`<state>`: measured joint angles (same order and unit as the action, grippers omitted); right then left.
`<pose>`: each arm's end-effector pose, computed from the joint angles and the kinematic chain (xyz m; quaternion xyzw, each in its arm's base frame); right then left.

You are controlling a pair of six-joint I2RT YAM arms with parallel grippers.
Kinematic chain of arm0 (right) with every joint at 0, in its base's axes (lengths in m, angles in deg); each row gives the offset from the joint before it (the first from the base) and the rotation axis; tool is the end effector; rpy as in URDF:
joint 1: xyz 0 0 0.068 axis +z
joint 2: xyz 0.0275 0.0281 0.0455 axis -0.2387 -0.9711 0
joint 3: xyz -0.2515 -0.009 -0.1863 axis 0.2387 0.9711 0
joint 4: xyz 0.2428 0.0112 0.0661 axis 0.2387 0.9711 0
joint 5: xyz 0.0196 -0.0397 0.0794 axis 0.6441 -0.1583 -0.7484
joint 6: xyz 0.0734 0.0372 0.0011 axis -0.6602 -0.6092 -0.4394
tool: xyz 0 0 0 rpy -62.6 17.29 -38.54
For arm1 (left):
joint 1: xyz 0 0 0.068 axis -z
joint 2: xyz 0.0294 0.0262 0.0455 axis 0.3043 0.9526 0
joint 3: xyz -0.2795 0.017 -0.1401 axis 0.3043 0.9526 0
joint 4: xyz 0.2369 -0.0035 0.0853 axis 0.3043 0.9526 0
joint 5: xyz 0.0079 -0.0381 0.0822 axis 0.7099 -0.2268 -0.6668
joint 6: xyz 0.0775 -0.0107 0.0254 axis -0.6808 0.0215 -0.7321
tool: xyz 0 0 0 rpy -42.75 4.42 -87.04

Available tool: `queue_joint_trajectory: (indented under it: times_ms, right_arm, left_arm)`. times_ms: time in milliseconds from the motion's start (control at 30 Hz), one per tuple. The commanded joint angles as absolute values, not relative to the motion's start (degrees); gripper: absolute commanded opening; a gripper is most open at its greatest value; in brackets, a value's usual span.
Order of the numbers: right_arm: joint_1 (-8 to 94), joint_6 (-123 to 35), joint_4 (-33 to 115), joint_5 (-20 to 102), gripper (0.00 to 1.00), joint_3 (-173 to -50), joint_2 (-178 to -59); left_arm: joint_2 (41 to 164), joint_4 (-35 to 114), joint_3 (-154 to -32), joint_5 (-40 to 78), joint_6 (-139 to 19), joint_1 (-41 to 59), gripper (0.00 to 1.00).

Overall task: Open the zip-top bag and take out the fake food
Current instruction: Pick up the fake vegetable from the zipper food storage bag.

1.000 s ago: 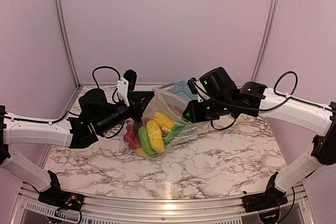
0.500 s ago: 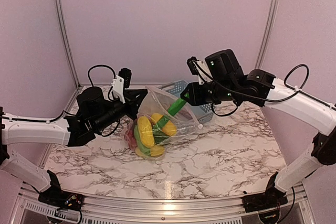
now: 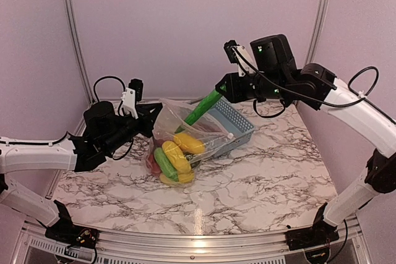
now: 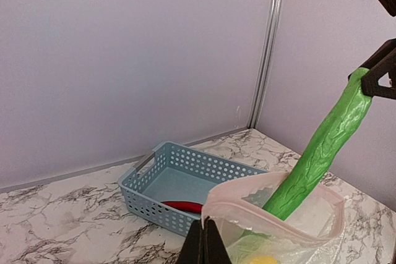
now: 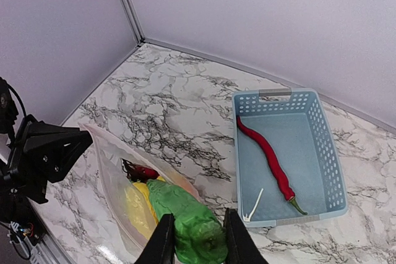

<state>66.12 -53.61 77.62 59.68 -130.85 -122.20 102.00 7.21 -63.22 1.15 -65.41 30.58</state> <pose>0.2187 0.2605 0.4516 -0.2133 0.8248 0.2236 0.4734 0.2178 -0.2266 0.3382 0.1912 0.6668 -0.2777 0.6646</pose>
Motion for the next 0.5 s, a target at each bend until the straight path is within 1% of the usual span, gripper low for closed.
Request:
queue_joint_trajectory:
  times_ms: [0,467]
  right_arm:
    - [66.6,-51.7,79.9,61.9,0.02,-135.5,-122.5]
    - [64.2,-51.2,77.5,59.2,0.03,-144.7,-125.0]
  left_arm:
    - [99.8,10.2,-61.1,-1.2,-63.7,29.1,0.0]
    - [97.5,11.6,-57.9,-2.4,-62.2,27.1,0.0]
